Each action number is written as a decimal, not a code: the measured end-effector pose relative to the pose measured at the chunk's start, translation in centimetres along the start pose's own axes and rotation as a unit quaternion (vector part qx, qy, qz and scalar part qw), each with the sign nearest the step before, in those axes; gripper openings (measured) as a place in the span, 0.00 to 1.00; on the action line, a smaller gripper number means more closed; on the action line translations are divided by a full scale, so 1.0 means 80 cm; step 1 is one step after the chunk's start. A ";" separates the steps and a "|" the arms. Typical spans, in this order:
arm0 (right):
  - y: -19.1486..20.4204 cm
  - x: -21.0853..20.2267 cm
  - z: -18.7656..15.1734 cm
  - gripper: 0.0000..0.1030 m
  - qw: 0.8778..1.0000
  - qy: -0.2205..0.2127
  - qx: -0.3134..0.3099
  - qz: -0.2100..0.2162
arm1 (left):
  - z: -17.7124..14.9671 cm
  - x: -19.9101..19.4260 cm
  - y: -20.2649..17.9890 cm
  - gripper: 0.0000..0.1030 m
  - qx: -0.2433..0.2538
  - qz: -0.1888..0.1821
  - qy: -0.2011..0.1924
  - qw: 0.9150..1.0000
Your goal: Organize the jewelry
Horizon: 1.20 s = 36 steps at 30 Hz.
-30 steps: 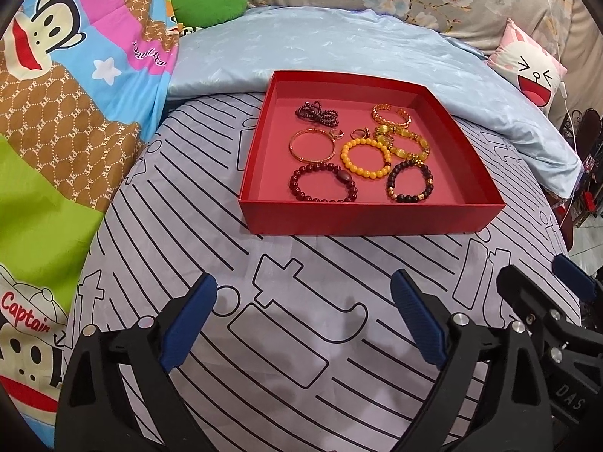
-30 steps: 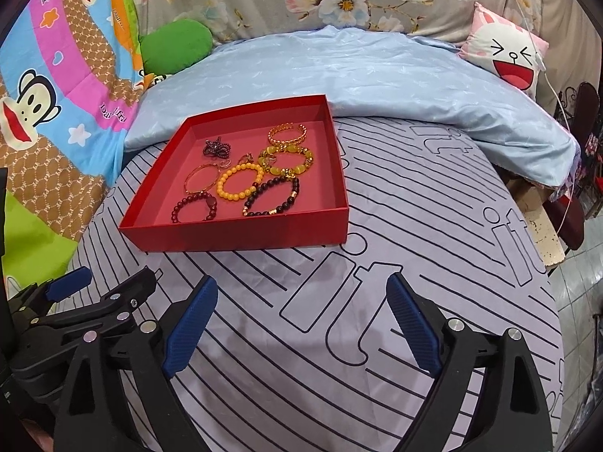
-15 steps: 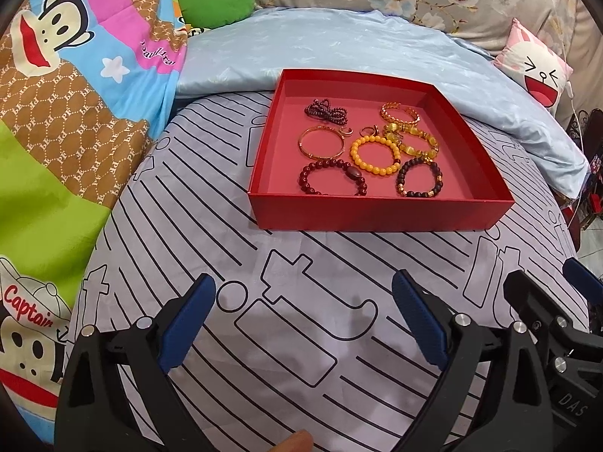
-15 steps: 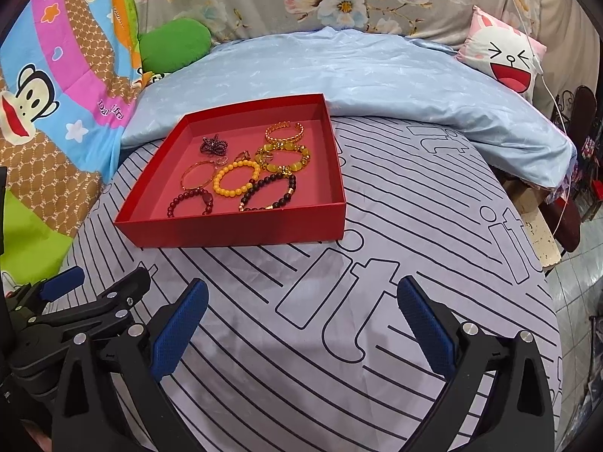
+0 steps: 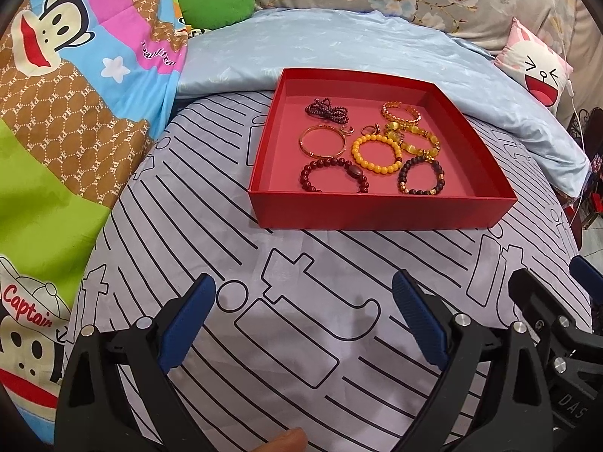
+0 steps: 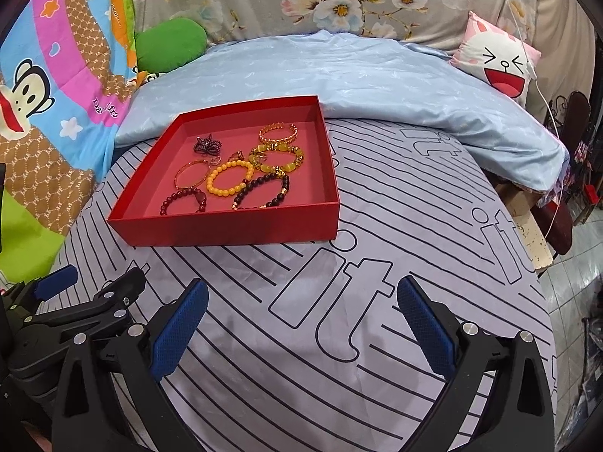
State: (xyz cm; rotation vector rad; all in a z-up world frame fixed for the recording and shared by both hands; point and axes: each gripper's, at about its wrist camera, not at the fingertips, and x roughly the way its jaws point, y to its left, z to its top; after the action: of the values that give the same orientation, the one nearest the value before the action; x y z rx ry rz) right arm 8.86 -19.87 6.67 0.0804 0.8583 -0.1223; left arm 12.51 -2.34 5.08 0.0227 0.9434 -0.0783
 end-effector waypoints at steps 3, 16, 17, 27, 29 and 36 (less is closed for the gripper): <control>0.000 0.001 0.000 0.94 1.000 0.001 -0.001 0.000 | -0.001 0.001 0.001 0.88 -0.001 0.001 0.000 1.000; -0.001 0.003 -0.001 0.94 1.000 0.003 0.002 0.002 | -0.003 0.000 0.002 0.88 -0.001 0.008 -0.003 1.000; -0.001 0.003 -0.001 0.94 1.000 0.003 0.001 0.002 | -0.003 0.000 0.002 0.88 -0.001 0.008 -0.004 1.000; 0.000 0.003 -0.003 0.94 1.000 0.004 0.002 0.001 | -0.004 -0.002 0.001 0.88 0.001 0.012 -0.008 1.000; 0.000 0.004 -0.003 0.94 1.000 0.004 0.002 0.000 | -0.004 -0.002 0.001 0.87 0.001 0.013 -0.010 1.000; 0.000 0.004 -0.004 0.94 1.000 0.004 0.003 0.000 | -0.004 0.000 0.002 0.87 0.000 0.012 -0.005 1.000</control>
State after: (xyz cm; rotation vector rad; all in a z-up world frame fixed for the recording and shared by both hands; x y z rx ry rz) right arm 8.85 -19.88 6.18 0.0864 0.8668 -0.1240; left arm 12.23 -2.17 4.89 0.0335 0.9333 -0.0568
